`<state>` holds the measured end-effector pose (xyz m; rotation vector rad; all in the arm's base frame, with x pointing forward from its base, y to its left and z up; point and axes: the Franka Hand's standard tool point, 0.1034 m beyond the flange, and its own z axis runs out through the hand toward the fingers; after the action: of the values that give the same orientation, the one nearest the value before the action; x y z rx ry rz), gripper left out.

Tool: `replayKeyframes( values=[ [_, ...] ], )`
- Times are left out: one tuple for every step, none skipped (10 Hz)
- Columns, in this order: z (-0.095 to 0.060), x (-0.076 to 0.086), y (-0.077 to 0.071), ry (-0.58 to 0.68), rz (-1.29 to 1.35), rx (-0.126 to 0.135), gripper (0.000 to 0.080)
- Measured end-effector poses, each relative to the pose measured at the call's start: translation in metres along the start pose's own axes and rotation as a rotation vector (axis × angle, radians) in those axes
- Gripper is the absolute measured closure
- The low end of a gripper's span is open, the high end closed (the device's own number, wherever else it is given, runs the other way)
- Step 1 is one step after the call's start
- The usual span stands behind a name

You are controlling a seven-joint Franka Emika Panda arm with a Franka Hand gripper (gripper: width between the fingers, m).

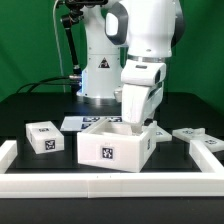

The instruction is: Assemble cabinet

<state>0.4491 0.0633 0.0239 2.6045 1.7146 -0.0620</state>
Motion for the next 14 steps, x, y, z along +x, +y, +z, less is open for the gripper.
replayKeyframes(
  values=[
    [0.0002,-0.0002,-0.0004,0.000,0.000,0.001,0.0010],
    [0.0002,-0.0002,-0.0004,0.000,0.000,0.001,0.0168],
    [0.0002,-0.0002,-0.0004,0.000,0.000,0.001,0.0337],
    [0.0002,-0.0002,-0.0004,0.000,0.000,0.001,0.0337],
    [0.0002,-0.0002,-0.0004,0.000,0.000,0.001,0.0540],
    [0.0002,-0.0002,-0.0004,0.000,0.000,0.001,0.0540],
    [0.0002,-0.0002,-0.0004,0.000,0.000,0.001,0.0711],
    [0.0002,-0.0001,-0.0003,0.000,0.000,0.001,0.0765],
    [0.0002,-0.0001,-0.0003,0.000,0.000,0.001,0.0765],
    [0.0002,-0.0001,-0.0003,0.000,0.000,0.001,0.0765],
    [0.0002,-0.0001,-0.0003,0.000,0.000,0.001,0.0765],
    [0.0002,-0.0001,-0.0003,0.000,0.000,0.001,0.0765],
    [0.0002,-0.0001,-0.0003,0.000,0.000,0.000,0.0765],
    [0.0002,-0.0001,-0.0003,0.000,-0.001,0.001,0.0765]
  ],
)
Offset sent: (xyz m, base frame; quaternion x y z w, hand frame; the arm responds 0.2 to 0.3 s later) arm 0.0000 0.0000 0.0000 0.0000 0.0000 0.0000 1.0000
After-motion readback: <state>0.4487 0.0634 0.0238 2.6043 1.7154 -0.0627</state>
